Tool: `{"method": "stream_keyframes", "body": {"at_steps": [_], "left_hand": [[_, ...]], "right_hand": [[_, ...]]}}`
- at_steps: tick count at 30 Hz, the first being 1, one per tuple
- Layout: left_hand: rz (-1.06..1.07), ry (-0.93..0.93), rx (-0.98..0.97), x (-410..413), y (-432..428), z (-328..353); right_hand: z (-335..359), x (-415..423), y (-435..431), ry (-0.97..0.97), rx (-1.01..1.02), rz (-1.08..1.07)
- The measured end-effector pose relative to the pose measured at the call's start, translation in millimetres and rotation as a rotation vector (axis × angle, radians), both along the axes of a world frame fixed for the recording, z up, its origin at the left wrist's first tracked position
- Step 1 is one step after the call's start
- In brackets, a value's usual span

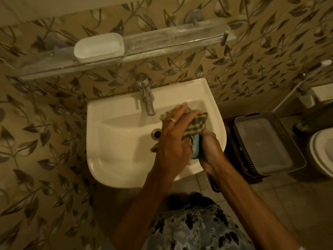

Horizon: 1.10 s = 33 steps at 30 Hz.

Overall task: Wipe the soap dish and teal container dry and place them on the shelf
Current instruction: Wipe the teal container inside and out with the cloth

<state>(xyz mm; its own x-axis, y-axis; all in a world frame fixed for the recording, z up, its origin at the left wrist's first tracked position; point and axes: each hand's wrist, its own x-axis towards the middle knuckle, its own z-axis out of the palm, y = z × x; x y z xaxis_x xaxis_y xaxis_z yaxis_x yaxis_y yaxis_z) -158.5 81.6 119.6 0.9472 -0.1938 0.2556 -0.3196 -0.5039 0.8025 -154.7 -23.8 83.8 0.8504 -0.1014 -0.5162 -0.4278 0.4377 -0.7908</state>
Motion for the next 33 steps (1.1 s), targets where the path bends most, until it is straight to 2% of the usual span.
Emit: {"method": "stream_keyframes", "body": {"at_steps": [6, 9, 14, 21, 25, 28, 31, 33], "left_hand": [[0.073, 0.15, -0.156, 26.9, 15.0, -3.9], [0.122, 0.135, -0.204, 9.9, 17.9, -14.1], [0.159, 0.115, -0.17, -32.3, 7.2, -28.6], [0.037, -0.101, 0.044, -38.2, -13.0, -14.1], [0.068, -0.018, -0.006, -7.9, -5.4, -3.2], [0.14, 0.016, -0.013, 17.5, 8.5, -5.9], [0.208, 0.109, -0.127, 25.9, 21.3, -12.3], [0.233, 0.097, -0.168, 15.7, 23.5, -17.6]], "right_hand": [[-1.9, 1.2, -4.6, 0.045, 0.01, -0.036], [-1.3, 2.7, -7.2, 0.055, 0.024, -0.058], [3.2, 6.5, -9.4, 0.083, 0.066, -0.114], [2.7, 3.5, -2.9, 0.022, 0.147, -0.021], [-0.9, 0.5, 3.4, -0.023, 0.026, -0.002], [-1.7, -0.8, 5.0, 0.04, 0.025, 0.014], [-1.1, -0.9, 1.7, 0.064, 0.005, -0.021], [-1.3, -1.1, -1.6, 0.072, 0.002, -0.041]]}}
